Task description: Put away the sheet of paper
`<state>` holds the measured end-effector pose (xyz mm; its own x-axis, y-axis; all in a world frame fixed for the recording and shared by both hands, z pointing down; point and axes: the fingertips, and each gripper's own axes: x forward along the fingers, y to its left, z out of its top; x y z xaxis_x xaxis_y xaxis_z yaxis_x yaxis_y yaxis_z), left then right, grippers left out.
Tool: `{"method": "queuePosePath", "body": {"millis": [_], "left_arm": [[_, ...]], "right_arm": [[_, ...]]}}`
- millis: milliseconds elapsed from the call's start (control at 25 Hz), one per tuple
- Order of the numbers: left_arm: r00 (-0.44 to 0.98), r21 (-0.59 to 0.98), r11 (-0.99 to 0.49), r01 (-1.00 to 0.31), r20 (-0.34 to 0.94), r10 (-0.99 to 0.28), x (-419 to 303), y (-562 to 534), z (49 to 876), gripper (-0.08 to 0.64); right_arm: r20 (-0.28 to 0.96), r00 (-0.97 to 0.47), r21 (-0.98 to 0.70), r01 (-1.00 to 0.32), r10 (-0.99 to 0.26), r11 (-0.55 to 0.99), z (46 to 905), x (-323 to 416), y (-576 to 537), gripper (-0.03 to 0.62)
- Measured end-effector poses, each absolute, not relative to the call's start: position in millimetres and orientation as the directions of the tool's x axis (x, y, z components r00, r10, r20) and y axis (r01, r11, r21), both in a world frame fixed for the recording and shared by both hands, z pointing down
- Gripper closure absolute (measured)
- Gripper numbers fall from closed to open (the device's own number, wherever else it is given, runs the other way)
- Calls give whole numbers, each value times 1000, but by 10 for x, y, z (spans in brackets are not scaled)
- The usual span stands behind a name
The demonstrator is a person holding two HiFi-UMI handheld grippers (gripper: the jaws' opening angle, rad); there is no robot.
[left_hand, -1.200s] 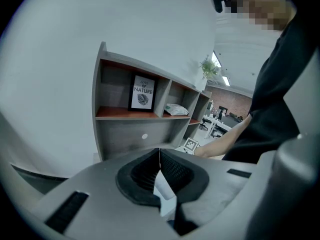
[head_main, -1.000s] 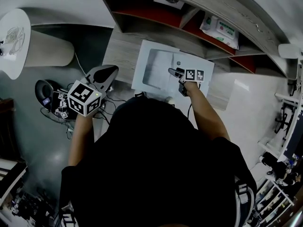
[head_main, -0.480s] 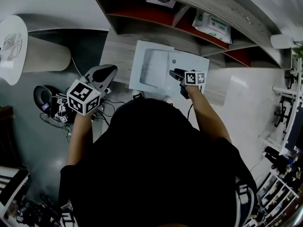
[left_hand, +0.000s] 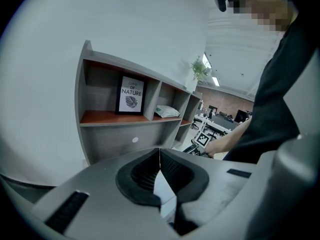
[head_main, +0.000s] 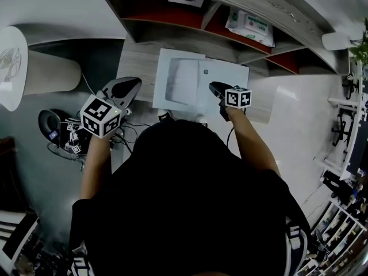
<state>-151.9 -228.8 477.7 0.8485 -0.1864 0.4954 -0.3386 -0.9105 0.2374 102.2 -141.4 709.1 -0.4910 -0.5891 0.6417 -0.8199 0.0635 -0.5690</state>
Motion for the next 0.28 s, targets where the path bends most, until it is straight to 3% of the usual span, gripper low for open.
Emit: {"method": "queuePosePath", "body": {"millis": [280], "left_arm": [[853,242,-916,-319,495,-167,-1444,-2280,4796,540]], "right_arm": [[610,-510,-545,-826,-606,146,6889,905,-1415,537]]}}
